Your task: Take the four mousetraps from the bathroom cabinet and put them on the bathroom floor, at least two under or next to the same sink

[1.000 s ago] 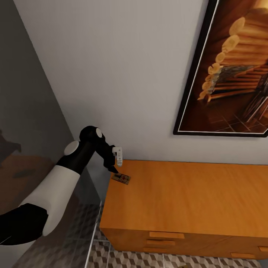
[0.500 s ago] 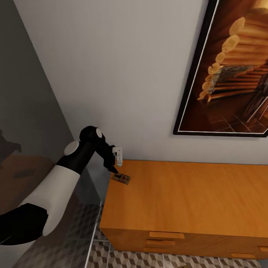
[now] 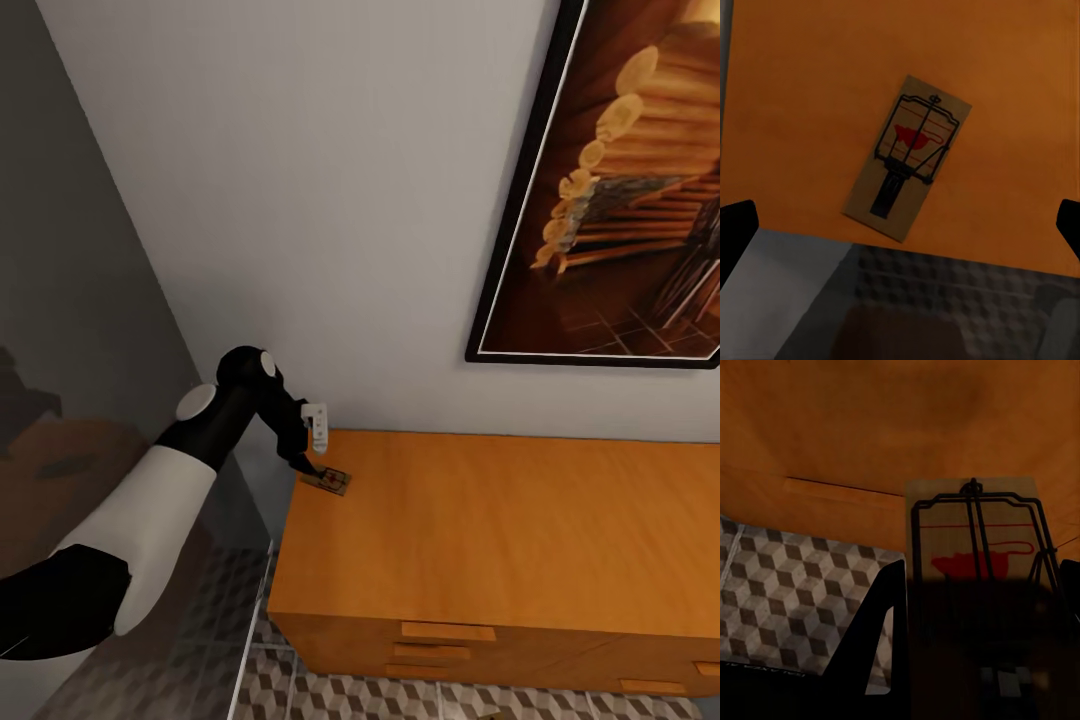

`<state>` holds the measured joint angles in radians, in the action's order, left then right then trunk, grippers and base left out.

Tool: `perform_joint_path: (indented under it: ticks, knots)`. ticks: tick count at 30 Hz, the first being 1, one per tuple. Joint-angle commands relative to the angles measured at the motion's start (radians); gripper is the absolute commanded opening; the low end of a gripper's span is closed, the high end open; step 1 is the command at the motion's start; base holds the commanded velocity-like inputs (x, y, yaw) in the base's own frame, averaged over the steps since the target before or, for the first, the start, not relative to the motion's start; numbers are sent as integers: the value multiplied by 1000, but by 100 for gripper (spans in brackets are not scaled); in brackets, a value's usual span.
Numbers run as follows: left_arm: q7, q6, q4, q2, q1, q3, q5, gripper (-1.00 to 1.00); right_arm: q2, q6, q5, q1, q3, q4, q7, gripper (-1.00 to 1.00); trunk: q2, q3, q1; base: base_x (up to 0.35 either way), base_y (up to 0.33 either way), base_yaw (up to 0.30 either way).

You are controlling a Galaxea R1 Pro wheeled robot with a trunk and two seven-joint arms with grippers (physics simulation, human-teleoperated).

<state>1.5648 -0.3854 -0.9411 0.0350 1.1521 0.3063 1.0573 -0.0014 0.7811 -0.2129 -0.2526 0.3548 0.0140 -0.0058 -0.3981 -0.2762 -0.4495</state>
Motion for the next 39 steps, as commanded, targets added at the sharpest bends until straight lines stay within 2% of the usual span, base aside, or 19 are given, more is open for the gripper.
perform_joint_path:
  ticks: [1, 18, 39]
  knots:
    - [6, -11, 2, 0, 1, 0, 6, 100, 0, 3, -10, -1, 9, 0, 2, -100, -2, -2, -1, 0, 0, 0]
    - [6, -10, 18, 6, 0, 1, 7, 100, 1, 3, -10, -1, 9, 0, 1, -100, -2, -3, -1, 0, 0, 0]
    - [6, -10, 16, 6, 0, 1, 7, 100, 1, 3, -10, -1, 9, 0, 1, -100, -2, -34, -1, 0, 0, 0]
